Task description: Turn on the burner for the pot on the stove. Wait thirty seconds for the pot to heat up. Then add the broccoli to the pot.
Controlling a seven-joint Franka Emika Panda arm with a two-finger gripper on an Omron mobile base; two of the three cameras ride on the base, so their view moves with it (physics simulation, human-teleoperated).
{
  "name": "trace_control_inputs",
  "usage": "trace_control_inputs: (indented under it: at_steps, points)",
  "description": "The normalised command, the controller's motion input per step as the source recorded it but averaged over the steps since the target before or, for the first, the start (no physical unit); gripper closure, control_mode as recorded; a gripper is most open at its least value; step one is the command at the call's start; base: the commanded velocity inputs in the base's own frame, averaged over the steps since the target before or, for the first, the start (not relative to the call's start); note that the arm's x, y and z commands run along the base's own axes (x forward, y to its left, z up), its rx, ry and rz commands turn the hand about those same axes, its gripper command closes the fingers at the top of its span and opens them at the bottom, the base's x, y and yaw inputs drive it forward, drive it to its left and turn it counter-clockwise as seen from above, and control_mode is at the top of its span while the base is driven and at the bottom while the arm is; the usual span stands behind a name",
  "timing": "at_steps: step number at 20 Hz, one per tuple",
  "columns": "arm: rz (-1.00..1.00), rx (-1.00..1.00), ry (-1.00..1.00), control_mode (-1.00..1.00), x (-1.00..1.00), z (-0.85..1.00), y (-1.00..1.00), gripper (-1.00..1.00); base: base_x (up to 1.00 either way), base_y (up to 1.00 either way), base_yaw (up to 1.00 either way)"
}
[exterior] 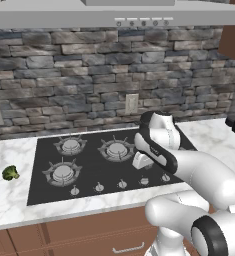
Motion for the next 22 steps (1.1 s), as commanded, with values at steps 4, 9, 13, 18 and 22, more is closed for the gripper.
trace_control_inputs:
  at_steps: [4,9,13,18,22]
  points:
    - [0.0,0.0,0.0,-1.0,0.0,0.0,0.0,1.0,0.0,0.0,0.0]
    - [0.0,0.0,0.0,-1.0,0.0,0.0,0.0,1.0,0.0,0.0,0.0]
    - [0.0,0.0,0.0,-1.0,0.0,0.0,0.0,1.0,0.0,0.0,0.0]
    - [0.0,0.0,0.0,-1.0,0.0,0.0,0.0,1.0,0.0,0.0,0.0]
    - [0.0,0.0,0.0,-1.0,0.0,0.0,0.0,1.0,0.0,0.0,0.0]
